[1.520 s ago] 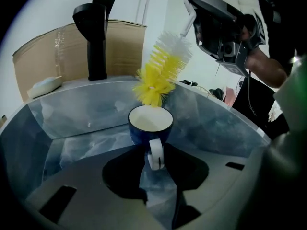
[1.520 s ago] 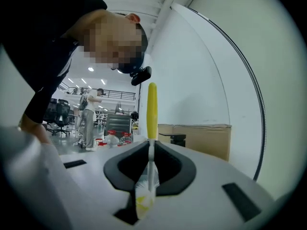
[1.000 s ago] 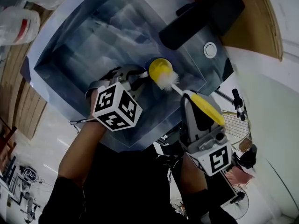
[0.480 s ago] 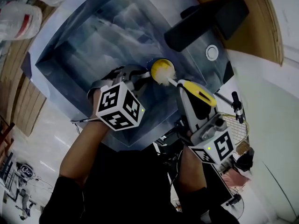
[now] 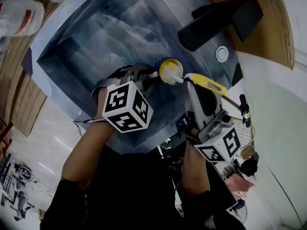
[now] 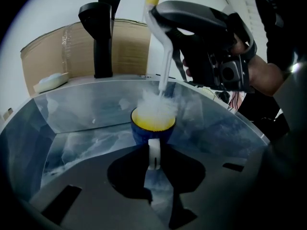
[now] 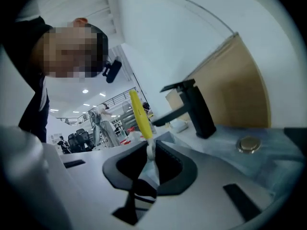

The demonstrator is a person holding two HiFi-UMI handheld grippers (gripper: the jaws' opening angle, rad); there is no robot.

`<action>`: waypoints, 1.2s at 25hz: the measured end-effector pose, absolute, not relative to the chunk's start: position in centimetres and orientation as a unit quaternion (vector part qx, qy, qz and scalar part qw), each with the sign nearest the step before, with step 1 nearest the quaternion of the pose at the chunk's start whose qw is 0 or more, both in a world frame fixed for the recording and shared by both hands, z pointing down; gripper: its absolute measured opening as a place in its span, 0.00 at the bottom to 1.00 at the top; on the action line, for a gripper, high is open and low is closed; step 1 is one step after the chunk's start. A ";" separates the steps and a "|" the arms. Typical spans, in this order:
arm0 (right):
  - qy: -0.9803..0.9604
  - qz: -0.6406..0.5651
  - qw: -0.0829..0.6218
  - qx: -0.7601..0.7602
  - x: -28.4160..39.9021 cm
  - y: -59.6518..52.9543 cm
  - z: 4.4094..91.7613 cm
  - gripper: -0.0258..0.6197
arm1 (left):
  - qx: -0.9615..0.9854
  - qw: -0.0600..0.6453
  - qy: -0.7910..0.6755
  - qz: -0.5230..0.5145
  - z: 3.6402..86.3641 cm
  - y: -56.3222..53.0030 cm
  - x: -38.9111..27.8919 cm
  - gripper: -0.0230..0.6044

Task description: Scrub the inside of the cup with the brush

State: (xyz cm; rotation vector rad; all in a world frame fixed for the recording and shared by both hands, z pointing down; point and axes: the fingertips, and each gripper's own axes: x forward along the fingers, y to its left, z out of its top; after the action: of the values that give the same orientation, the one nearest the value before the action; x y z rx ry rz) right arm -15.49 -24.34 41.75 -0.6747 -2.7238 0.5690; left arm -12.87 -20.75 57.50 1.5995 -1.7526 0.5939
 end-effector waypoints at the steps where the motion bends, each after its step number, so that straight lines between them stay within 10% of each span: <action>1: -0.940 0.198 0.154 -0.233 -15.6 -24.0 42.7 0.14 | 0.615 0.341 -0.673 0.228 57.5 -20.8 -12.9 0.17; 15: -0.978 0.077 0.032 -0.193 -16.3 -26.5 35.9 0.11 | 0.620 0.349 -0.664 0.227 57.5 -20.5 -12.5 0.17; 30: -0.975 0.013 0.111 -0.194 -17.0 -24.2 42.0 0.11 | 0.623 0.350 -0.663 0.223 57.5 -20.4 -12.4 0.17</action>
State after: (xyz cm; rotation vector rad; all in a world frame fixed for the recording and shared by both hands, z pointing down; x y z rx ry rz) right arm -16.99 -24.21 42.00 -0.5682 -2.8621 0.0382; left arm -12.42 -20.44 57.50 1.6145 -1.7176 0.5781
